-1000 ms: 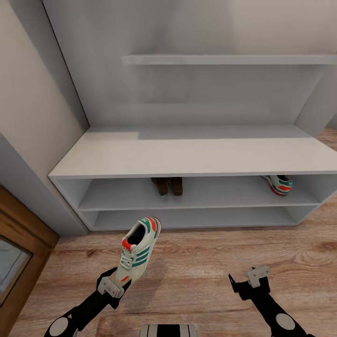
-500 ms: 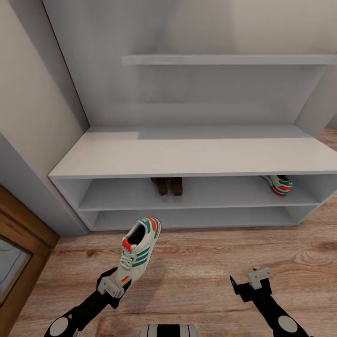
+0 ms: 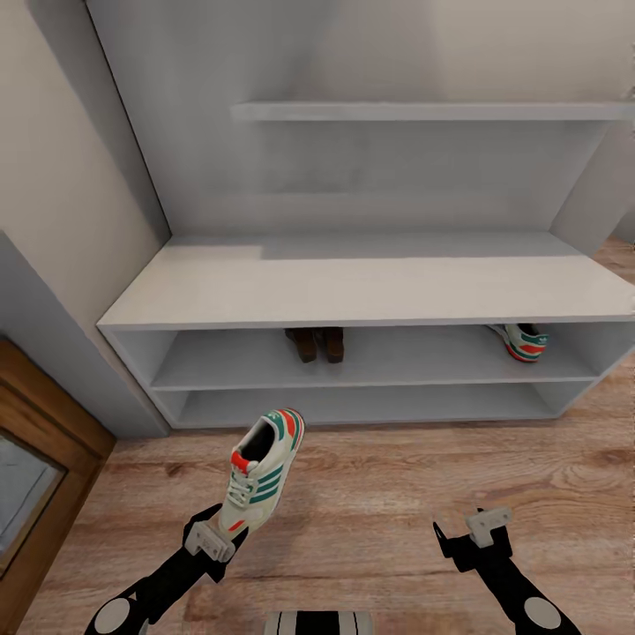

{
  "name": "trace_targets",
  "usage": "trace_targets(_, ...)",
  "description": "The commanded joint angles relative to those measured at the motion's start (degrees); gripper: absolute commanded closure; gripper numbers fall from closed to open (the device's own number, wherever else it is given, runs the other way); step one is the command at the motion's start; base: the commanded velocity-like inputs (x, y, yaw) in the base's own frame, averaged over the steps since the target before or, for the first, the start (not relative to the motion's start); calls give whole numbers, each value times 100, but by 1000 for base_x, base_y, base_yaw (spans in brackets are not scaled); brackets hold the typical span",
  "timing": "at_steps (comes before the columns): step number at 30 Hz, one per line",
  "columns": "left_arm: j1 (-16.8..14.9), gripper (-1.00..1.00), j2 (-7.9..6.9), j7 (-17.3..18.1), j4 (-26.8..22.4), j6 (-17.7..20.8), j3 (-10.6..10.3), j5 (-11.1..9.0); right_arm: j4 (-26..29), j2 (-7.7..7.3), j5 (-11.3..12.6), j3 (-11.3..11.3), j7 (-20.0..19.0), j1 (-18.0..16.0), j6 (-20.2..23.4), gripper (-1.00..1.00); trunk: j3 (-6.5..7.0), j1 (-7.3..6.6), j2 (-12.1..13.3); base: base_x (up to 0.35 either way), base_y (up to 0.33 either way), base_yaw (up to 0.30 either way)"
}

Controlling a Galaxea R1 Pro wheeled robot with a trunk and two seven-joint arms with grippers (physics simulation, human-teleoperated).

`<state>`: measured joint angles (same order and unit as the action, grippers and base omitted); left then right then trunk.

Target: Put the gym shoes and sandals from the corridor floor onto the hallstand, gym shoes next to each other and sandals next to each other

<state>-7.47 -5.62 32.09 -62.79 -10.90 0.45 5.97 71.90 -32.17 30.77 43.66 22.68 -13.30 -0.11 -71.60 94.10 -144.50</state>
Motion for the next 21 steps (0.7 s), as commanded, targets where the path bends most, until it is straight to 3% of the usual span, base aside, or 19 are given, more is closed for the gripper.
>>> trace_targets(1,0,100,2,0,1,0,-2,-1,0,0,0,0,0,1,1,-100,0,0,0,-249,0,0)
trace_targets(21,0,100,8,-2,5,0,-18,0,-3,7,-1,2,0,53,3,-100,0,0,0,-298,0,0)
